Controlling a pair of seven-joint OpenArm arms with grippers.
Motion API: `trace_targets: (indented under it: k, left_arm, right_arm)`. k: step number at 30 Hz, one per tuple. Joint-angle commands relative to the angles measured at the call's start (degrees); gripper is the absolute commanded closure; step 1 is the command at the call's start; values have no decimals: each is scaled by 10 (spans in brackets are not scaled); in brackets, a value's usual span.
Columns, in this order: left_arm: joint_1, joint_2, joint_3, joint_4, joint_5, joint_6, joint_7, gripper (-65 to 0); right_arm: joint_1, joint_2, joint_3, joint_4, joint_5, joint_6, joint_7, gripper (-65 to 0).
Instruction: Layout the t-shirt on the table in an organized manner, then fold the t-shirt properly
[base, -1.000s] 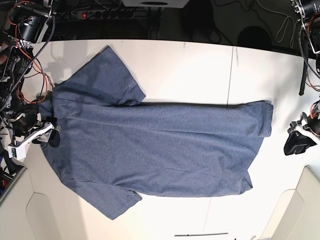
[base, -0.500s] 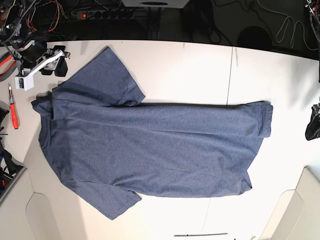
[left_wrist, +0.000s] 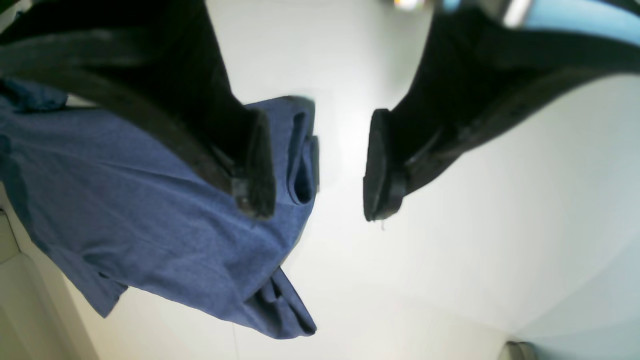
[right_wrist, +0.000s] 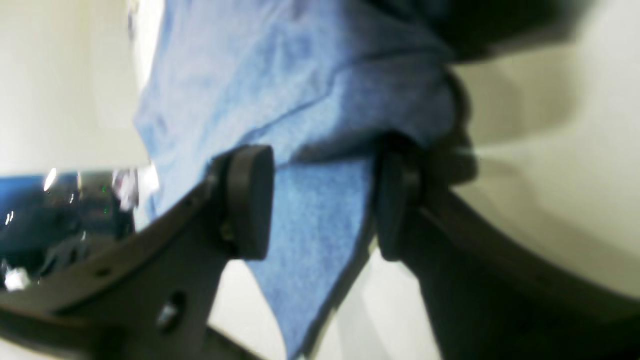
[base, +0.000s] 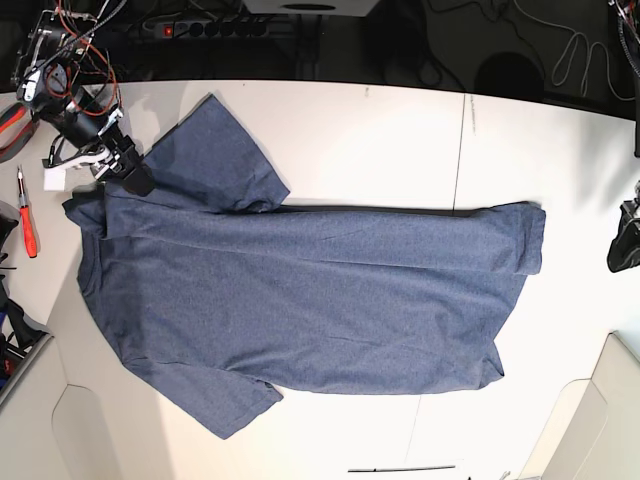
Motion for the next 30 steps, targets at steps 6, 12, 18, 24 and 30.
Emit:
trace_targets:
  k: [6, 12, 18, 24, 30]
  left_arm:
    - [-4, -14, -4, 9, -13, -5, -9, -318]
    - [-5, -15, -4, 9, -18, -5, -8, -318]
    - [-5, -15, -4, 9, -24, -5, -5, -318]
    - [-5, -15, -4, 9, -35, -5, -5, -318]
    - [-6, -15, -4, 9, -34, -5, -5, -318]
  right_arm:
    - [-16, -33, -66, 4, 13, 7, -73, -163]
    - [-38, -40, -89, 79, 3, 8, -74, -44]
    - [-34, -40, -90, 218, -8, 8, -72, 0]
    - [36, -39, -125, 301, -87, 5, -33, 0]
    - [130, -39, -221, 242, -232, -1, 48, 0]
